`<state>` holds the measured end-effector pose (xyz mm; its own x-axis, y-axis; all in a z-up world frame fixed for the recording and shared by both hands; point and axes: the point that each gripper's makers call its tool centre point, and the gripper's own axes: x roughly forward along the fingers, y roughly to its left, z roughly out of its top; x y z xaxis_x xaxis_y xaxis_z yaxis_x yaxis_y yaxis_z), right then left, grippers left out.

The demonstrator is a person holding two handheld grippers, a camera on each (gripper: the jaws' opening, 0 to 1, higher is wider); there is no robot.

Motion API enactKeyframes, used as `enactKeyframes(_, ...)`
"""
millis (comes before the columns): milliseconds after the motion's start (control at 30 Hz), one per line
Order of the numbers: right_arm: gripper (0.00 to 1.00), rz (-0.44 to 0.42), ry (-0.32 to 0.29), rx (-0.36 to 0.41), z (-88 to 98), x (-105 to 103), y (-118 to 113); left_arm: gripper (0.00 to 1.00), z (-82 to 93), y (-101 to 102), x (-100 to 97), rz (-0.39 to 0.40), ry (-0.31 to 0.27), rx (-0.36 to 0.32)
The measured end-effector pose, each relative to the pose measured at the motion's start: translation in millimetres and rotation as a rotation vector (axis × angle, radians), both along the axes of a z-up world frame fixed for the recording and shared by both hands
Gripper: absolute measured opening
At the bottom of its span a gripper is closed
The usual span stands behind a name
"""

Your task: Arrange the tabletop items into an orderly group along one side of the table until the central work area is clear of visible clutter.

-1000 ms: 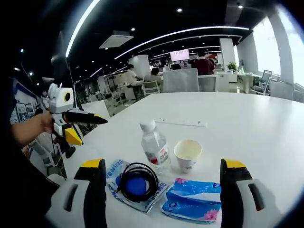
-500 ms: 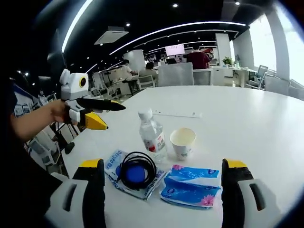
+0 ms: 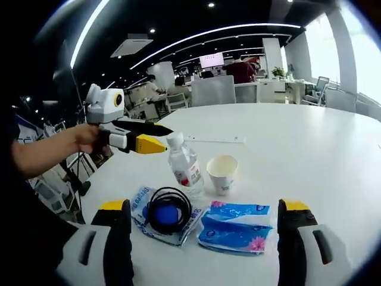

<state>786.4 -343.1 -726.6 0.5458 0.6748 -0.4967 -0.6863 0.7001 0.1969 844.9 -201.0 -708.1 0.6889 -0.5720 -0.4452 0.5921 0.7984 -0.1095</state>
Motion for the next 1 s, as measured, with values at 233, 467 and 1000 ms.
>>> enactKeyframes(233,0.97,-0.017,0.020,-0.013,-8.4,1,-5,0.38,-10.4,-1,9.9,-0.044,-0.013,0.053)
enactKeyframes(467,0.96,-0.041,0.039,-0.017,-14.6,4,-12,0.30,-14.8,-7,14.0,-0.091,-0.023,0.060)
enactKeyframes(1000,0.92,-0.054,0.080,-0.043,-29.2,3,-16,0.22,-20.1,-16,12.7,-0.130,-0.049,0.097)
